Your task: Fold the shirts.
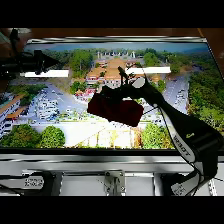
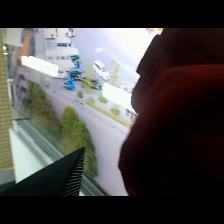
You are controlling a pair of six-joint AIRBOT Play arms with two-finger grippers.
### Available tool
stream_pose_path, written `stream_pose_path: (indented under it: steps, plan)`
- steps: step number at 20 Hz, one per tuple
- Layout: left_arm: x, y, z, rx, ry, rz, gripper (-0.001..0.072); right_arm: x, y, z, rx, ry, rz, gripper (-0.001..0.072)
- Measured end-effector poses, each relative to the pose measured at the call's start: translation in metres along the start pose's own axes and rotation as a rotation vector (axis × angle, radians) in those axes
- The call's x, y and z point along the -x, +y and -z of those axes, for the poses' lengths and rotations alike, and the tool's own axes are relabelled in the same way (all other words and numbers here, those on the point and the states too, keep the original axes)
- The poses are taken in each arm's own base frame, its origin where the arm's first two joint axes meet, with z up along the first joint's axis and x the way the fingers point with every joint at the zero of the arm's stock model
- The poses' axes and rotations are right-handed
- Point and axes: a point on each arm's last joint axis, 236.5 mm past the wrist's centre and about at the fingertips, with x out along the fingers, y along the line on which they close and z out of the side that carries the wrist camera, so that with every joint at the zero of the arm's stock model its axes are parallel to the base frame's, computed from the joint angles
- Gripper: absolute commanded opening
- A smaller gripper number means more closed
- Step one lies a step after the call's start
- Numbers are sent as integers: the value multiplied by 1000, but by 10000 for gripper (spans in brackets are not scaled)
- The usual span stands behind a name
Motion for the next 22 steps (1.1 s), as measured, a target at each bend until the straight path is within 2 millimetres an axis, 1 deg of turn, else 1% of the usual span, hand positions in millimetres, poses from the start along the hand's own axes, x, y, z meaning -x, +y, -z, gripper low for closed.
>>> stream_pose_path:
  steps: [1,2,3,4,5,7,9,11,14,17,18,19,22]
  plan:
    - [0,0,4,1,11,-2,29,-6,4,-3,-26,-7,-37,558]
    - [-2,0,10,-2,29,-2,29,-8,9,-10,-45,-27,-74,558]
    - [-5,-3,15,-7,42,4,29,-6,14,-17,-57,-45,-107,559]
    - [-9,-4,21,-9,61,11,29,1,19,-24,-63,-57,-134,558]
    - [-13,-5,27,-9,77,14,29,10,21,-30,-59,-64,-151,558]
    - [-18,-5,38,-16,101,19,29,40,23,-43,-39,-81,-165,558]
    - [-22,-4,45,-17,121,22,29,71,15,-47,-23,-63,-141,558]
    - [-24,-4,49,-17,128,23,29,98,5,-39,-27,-6,-114,558]
    - [-25,-2,51,-17,130,21,30,122,-12,-12,-37,126,-72,558]
    - [-26,-3,52,-17,132,23,30,135,-31,10,-43,221,3,558]
    - [-26,-3,51,-18,132,22,30,137,-39,15,-37,245,35,581]
    - [-26,-2,52,-18,132,22,30,140,-52,20,-34,267,90,674]
    - [-26,-3,53,-20,137,24,30,161,-112,28,-47,307,339,679]
